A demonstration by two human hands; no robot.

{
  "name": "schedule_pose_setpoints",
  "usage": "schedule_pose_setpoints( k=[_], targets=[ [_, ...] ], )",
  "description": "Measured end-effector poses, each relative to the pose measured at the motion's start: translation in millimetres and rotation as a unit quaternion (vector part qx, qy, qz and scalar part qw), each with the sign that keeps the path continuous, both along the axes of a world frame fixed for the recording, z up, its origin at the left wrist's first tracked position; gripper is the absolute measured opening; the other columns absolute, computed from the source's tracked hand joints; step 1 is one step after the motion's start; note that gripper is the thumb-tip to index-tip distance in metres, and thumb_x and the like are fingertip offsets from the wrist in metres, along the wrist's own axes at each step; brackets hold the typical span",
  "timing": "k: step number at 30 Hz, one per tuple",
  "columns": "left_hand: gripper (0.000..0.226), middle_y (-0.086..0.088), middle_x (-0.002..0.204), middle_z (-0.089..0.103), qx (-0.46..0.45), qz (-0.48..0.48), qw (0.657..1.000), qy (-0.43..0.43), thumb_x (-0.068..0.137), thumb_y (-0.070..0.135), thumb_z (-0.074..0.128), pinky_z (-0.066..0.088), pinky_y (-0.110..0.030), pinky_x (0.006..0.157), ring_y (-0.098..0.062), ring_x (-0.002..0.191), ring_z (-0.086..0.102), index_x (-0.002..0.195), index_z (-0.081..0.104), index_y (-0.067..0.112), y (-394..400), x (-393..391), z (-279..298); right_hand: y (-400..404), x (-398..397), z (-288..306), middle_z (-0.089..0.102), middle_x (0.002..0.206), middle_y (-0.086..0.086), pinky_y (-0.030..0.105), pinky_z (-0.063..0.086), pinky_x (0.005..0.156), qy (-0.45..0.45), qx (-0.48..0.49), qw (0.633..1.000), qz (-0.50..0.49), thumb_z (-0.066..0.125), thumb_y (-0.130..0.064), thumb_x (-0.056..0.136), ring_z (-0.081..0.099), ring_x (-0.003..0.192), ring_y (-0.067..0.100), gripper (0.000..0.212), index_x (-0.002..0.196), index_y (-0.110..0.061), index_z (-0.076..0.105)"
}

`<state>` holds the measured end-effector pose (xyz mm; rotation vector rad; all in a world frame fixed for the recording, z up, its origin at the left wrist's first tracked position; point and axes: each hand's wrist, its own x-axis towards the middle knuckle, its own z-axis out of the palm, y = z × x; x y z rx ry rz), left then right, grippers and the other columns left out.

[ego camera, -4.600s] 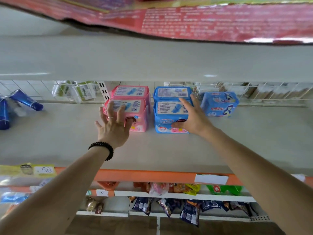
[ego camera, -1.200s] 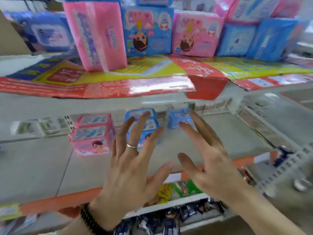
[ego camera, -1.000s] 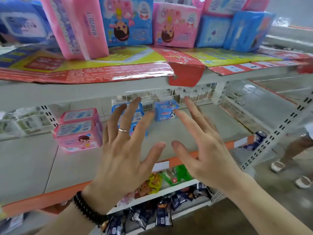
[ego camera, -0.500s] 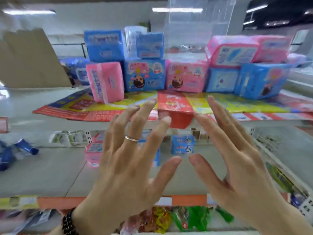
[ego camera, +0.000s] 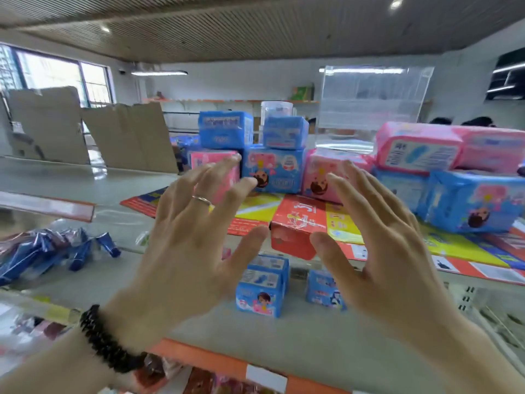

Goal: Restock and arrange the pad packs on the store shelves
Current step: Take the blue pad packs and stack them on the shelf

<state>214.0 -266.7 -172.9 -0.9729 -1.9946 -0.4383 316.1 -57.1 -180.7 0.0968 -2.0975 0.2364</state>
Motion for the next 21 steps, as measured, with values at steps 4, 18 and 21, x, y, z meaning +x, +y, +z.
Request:
schedule_pose_setpoints(
  k=[4,18,21],
  targets=[
    [0.061,-0.002,0.157,0.036,0.004,0.008,1.000,-0.027,0.095,0.058,0.037,0.029,-0.050,0.111,-0.028,0.141,0.032,0.140,0.051,0.020,-4,-14,12,0,-10,8,0.034,0.160,0.001,0.046,0.026,0.120,-0.027,-0.011,0.999,-0.014,0.043,-0.057,0.093,0.027,0.150,0.017,0.068,0.151,-0.021,0.041],
    [0.059,0.000,0.158,0.034,0.008,-0.039,0.998,-0.055,0.093,0.061,0.036,0.033,-0.052,0.111,-0.025,0.142,0.031,0.136,0.051,0.022,-32,-101,13,-39,-76,17,0.029,0.162,-0.006,0.045,0.026,0.121,-0.064,-0.003,0.996,-0.070,0.040,-0.062,0.091,0.022,0.151,0.013,0.073,0.155,-0.029,0.031],
    [0.059,0.003,0.159,0.032,0.011,-0.050,0.997,-0.065,0.093,0.063,0.035,0.032,-0.052,0.113,-0.022,0.144,0.028,0.137,0.049,0.025,-42,-122,11,-51,-98,18,0.030,0.162,-0.005,0.046,0.028,0.120,-0.071,0.009,0.994,-0.081,0.041,-0.062,0.090,0.025,0.150,0.014,0.072,0.154,-0.028,0.033]
  ],
)
